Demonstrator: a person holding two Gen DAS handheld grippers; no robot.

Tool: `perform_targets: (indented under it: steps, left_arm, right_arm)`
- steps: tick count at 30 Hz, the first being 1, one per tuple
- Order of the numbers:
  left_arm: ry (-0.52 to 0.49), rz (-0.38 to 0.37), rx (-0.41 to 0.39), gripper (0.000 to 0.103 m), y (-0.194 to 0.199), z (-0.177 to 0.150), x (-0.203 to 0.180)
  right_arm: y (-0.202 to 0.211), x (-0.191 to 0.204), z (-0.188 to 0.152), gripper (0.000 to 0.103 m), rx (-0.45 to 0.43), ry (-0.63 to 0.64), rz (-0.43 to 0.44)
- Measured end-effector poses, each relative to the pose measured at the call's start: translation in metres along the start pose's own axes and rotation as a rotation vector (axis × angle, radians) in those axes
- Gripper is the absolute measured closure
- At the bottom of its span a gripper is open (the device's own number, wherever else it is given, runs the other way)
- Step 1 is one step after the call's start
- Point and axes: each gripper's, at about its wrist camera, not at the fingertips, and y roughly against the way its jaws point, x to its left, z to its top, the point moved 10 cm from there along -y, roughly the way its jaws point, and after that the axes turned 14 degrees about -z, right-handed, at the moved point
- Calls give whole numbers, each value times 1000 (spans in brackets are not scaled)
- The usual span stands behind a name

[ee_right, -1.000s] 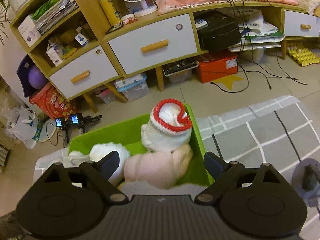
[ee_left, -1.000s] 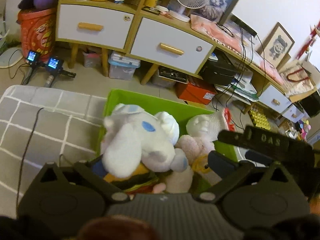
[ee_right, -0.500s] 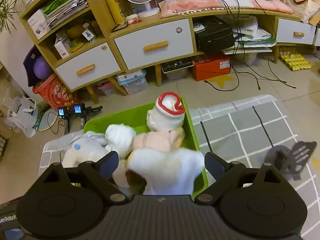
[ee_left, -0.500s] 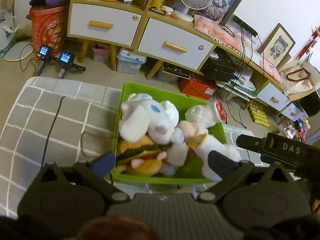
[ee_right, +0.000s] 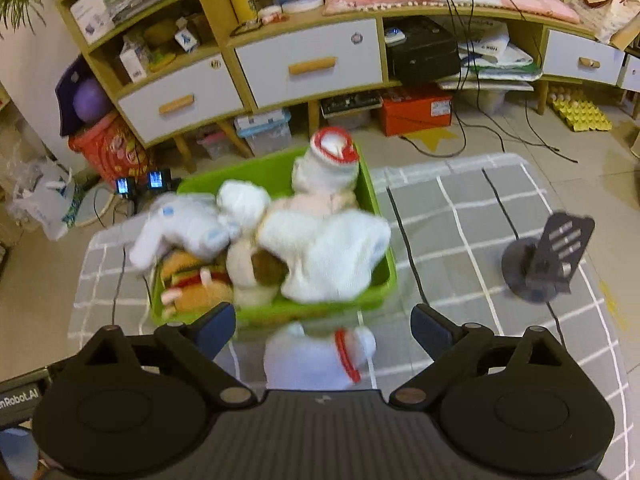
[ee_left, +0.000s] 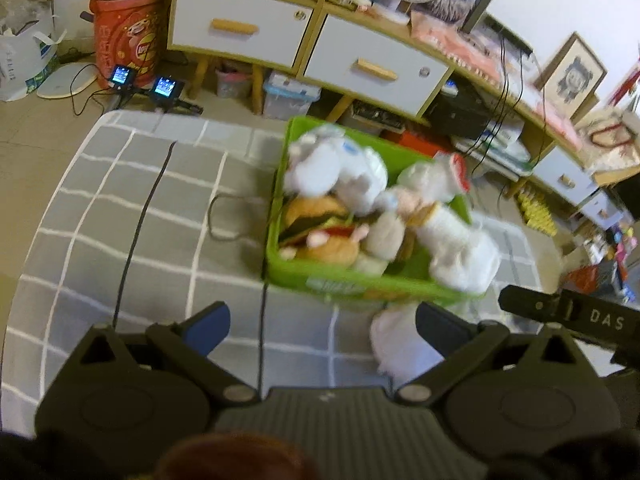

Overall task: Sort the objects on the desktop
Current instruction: 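Move the left tool to the mauve-brown plush while the right tool moves to the red-cuffed sock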

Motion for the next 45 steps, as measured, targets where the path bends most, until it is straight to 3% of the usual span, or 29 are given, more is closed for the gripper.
perform_targets:
  steps: [6, 12, 19, 24, 29, 34, 40, 45]
  left_arm:
    - [-16, 7, 47, 1, -10, -29, 15]
    - [-54, 65, 102, 1, -11, -46, 28]
    - [-158, 98, 179, 1, -13, -72, 29]
    - [-265, 39, 238, 1, -17, -98, 6]
    - [-378, -93, 317, 1, -24, -134, -30]
    - [-477, -149, 373, 1, -33, -165, -57]
    - [-552, -240, 416, 1, -40, -197, -90]
    - [-595, -265, 410, 1, -48, -212, -106]
  right_arm:
    - [-9, 4, -30, 6, 0, 69, 30]
    - [-18, -1, -52, 5, 80, 86, 81]
    - [-18, -34, -65, 4, 121, 9, 95]
    - [-21, -55, -74, 4, 132, 26, 61]
    - [-18, -69, -89, 4, 147, 57, 74]
    - [-19, -87, -104, 4, 172, 59, 69]
    - [-26, -109, -115, 4, 192, 66, 37]
    - [-29, -121, -116, 4, 202, 49, 29]
